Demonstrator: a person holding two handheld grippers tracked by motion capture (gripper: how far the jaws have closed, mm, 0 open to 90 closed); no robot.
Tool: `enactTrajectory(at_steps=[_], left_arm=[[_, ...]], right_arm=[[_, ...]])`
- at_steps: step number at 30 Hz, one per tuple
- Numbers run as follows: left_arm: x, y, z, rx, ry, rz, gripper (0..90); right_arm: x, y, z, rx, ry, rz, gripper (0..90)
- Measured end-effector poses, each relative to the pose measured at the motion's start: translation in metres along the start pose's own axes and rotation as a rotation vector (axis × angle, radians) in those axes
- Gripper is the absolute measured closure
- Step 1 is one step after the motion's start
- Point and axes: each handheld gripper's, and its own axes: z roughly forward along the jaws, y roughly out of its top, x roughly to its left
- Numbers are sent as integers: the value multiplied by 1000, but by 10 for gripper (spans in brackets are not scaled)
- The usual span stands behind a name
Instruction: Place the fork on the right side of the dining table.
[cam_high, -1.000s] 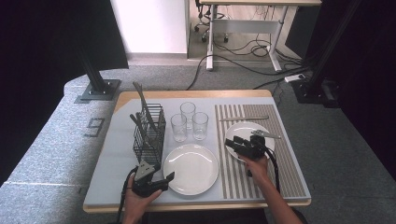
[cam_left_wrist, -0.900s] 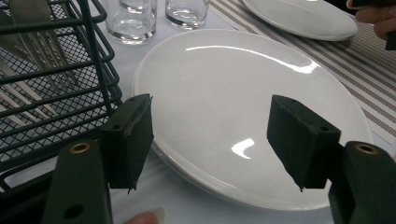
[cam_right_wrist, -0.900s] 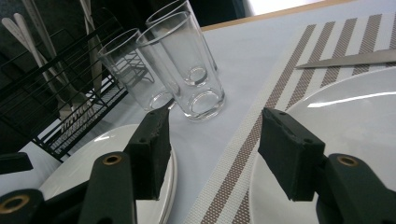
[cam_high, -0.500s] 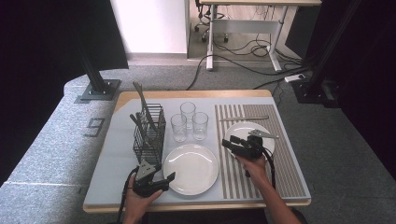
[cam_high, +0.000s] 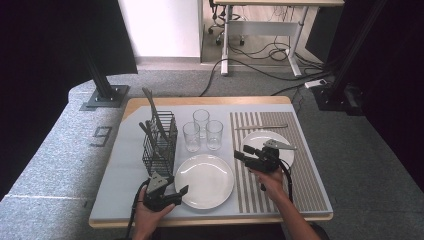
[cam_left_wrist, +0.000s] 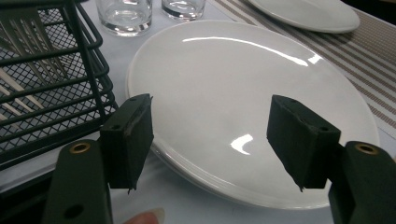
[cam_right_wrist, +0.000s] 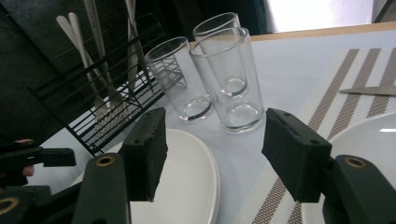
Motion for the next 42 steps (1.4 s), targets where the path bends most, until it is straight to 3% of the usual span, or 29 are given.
enactTrajectory(at_steps=[12,20,28,42], left_arm=[[2,0,-1,-9,-10,-11,318],[8,0,-4,-33,-56,-48,319],[11,-1,-5,-26,-19,-21,321],[19,0,-12,-47,-6,-40,321]], right_arm=[[16,1,6,8,38,-16,385],[19,8,2,-17,51,-9,383],[28,12,1,-26,52,-39,383],[41,13,12,-11,76,-83,383]])
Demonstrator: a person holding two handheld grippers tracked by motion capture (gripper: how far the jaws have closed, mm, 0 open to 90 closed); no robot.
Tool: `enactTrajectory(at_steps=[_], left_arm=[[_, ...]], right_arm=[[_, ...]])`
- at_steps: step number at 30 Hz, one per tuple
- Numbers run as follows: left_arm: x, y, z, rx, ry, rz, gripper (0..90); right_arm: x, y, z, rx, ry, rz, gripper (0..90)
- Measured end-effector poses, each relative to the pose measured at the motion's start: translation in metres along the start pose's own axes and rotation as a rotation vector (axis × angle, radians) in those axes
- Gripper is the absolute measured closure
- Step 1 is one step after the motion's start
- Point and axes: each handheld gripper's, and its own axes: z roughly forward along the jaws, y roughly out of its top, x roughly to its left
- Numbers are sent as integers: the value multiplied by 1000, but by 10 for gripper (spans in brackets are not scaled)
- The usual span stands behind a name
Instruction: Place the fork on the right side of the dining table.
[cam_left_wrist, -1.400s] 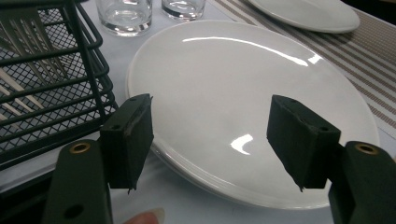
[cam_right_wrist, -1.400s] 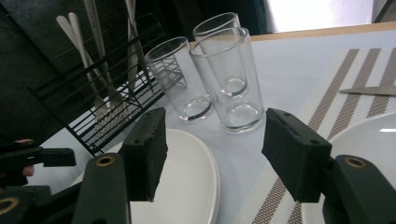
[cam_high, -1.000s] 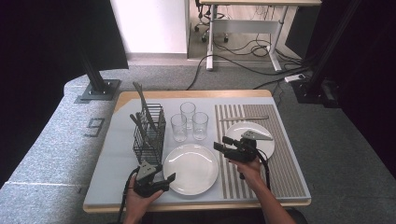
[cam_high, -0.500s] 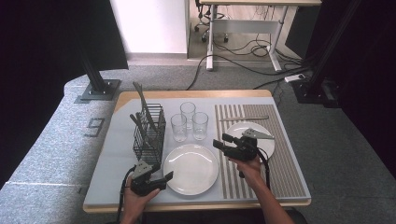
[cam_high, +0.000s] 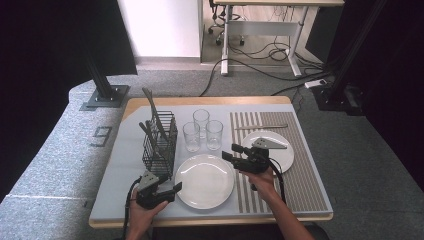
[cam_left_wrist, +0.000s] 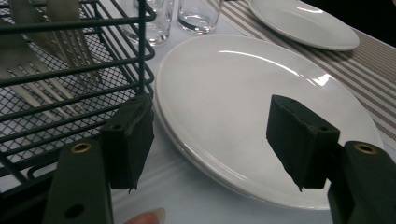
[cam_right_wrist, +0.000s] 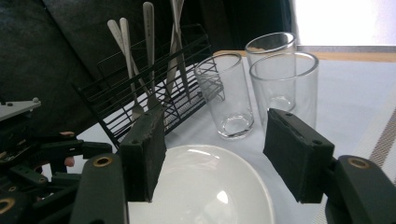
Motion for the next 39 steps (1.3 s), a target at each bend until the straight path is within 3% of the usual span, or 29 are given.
enactTrajectory(at_steps=[17,39], left_arm=[[1,-2,2,10,6,0,321],[-4,-2,6,16,-4,7,321]], right_arm=[[8,2,5,10,14,-12,379],[14,23,10,9,19,-9,375]])
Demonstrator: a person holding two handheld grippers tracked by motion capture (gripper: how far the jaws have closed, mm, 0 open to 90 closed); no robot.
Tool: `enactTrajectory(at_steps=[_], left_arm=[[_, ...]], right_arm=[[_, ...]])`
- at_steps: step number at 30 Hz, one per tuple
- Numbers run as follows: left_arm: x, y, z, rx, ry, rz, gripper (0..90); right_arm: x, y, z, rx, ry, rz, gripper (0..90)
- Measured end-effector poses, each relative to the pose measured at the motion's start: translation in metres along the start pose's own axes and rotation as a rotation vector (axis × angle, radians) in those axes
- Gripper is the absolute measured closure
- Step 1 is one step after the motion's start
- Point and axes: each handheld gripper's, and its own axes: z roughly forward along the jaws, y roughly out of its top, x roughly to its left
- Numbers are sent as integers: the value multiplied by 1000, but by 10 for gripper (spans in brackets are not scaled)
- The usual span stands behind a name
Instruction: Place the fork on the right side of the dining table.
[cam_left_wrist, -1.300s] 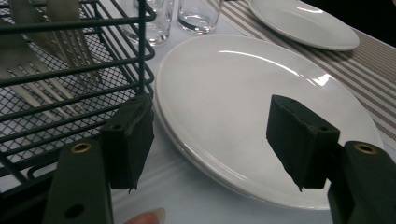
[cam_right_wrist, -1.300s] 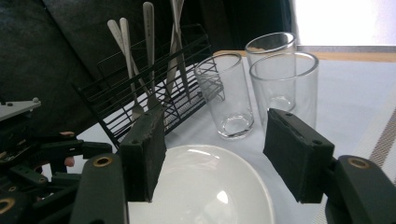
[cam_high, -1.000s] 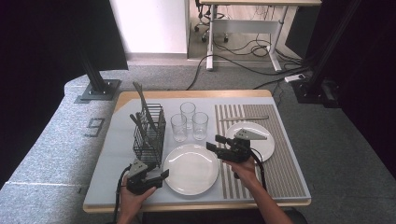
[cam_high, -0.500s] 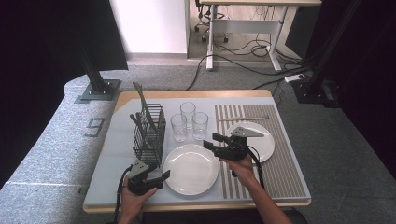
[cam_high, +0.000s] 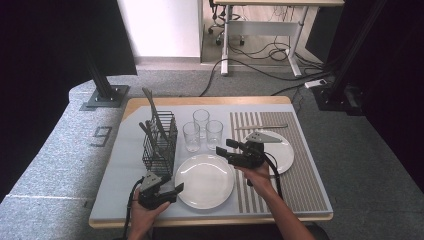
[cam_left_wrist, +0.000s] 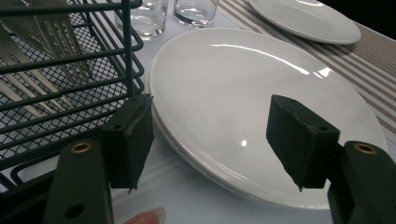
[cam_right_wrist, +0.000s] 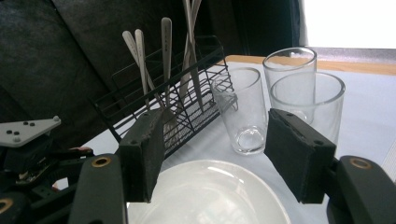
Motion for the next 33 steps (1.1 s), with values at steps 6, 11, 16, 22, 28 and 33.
enactTrajectory(at_steps=[6,11,16,22,28,33], left_arm=[[0,0,0,-1,-3,-2,321],[0,0,0,-1,-4,-2,321],[-1,0,0,-1,-4,2,321],[-1,0,1,1,-7,3,321],[-1,0,1,2,-8,4,321],[-1,0,1,2,-9,4,321]], right_arm=[[1,5,5,-9,6,3,375],[-1,6,9,-10,8,10,375],[-1,6,13,-16,11,21,375],[0,9,19,-15,16,22,375],[3,10,26,-11,21,19,376],[4,11,32,-13,27,20,377]])
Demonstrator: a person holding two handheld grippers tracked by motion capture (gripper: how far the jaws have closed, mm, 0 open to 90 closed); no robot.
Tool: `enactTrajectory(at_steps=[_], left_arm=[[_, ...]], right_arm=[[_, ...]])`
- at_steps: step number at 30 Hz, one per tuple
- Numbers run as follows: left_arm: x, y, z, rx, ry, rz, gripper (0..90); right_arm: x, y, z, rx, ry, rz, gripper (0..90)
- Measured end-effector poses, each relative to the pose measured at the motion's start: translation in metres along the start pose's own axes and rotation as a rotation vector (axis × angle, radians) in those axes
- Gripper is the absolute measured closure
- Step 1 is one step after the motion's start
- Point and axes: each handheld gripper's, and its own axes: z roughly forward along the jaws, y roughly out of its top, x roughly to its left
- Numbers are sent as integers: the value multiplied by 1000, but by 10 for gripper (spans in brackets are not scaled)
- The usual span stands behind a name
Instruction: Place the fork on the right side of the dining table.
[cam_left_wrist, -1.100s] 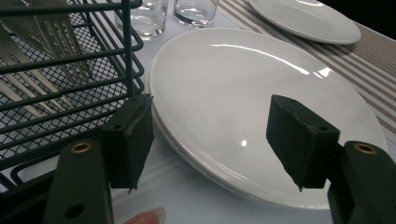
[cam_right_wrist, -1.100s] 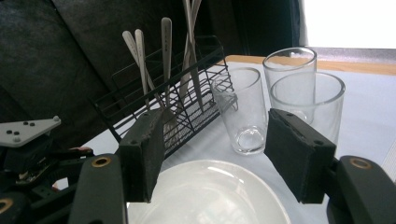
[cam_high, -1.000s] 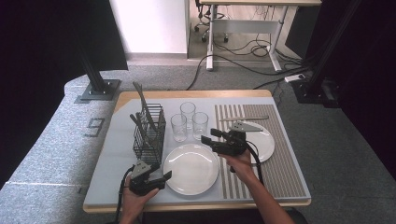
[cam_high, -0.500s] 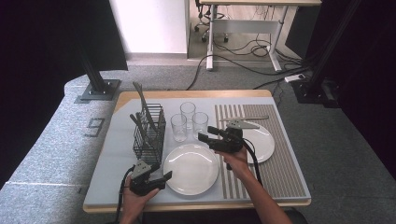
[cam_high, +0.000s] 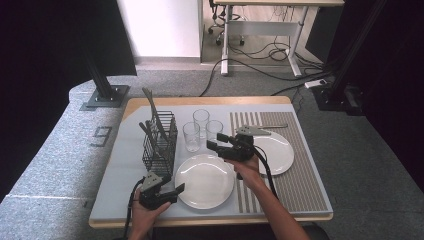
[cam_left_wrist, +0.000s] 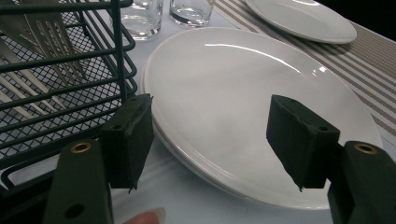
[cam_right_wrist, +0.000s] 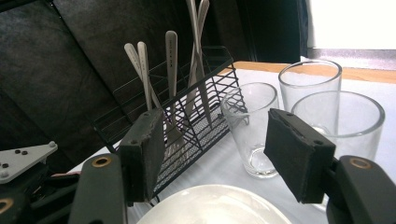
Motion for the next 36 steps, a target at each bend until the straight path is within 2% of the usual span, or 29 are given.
enactTrajectory(at_steps=[8,36], left_arm=[[1,0,-1,0,4,-3,321],[2,2,-6,-21,11,-3,320]], right_arm=[[2,0,12,7,21,-3,378],[10,8,36,24,20,-2,384]])
